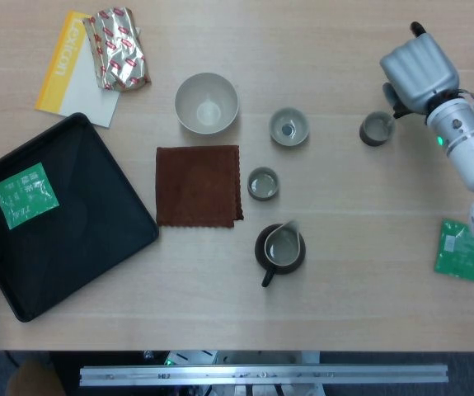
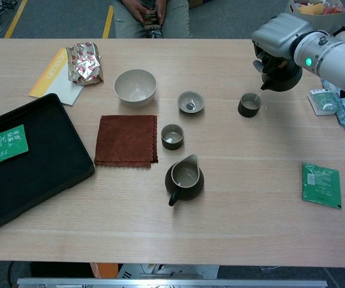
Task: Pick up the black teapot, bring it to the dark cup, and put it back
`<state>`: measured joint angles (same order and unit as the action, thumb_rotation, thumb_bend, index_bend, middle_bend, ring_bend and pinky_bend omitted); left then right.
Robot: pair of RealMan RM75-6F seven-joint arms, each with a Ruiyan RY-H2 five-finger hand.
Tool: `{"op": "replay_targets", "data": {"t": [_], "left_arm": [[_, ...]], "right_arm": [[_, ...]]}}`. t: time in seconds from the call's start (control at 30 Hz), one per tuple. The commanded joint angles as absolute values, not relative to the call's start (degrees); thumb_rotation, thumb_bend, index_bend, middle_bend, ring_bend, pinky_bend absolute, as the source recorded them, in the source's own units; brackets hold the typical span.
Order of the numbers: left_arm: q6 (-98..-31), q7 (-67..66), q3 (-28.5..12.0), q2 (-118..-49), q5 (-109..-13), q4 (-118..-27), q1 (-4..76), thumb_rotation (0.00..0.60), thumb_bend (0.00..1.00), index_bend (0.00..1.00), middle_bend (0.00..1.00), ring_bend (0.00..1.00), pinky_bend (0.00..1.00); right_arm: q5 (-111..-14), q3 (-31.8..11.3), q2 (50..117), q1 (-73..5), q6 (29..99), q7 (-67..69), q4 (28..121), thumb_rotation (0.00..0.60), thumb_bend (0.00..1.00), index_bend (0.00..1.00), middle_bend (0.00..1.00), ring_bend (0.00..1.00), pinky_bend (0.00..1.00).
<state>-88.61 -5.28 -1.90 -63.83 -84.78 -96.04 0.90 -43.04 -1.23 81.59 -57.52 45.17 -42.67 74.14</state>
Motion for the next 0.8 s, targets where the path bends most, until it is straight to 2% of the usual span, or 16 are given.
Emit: {"op": "replay_targets", "data": {"t": [0.03,0.8], "left_arm": [[-88.6,-5.3,-1.9,-63.9,-84.8,-96.0,0.9,0.6,0.43,0.15,0.24,0.19,0.17],[-88.4,-5.1,-2.1,-63.9,-84.7,-95.7,0.9,0.6,0.43,0.15,0.24,0.19,0.17]], "right_arm": [[-43.1,-1.0,81.6,-57.5,45.5,-43.2,74.1,0.454,0.5,0.92,0.88,0.89,0.18],[-41.7,-1.6,82.7,-57.2,46.3,-44.0,73.6,0.453,0.49,0.92,0.88,0.89,0.18]]}}
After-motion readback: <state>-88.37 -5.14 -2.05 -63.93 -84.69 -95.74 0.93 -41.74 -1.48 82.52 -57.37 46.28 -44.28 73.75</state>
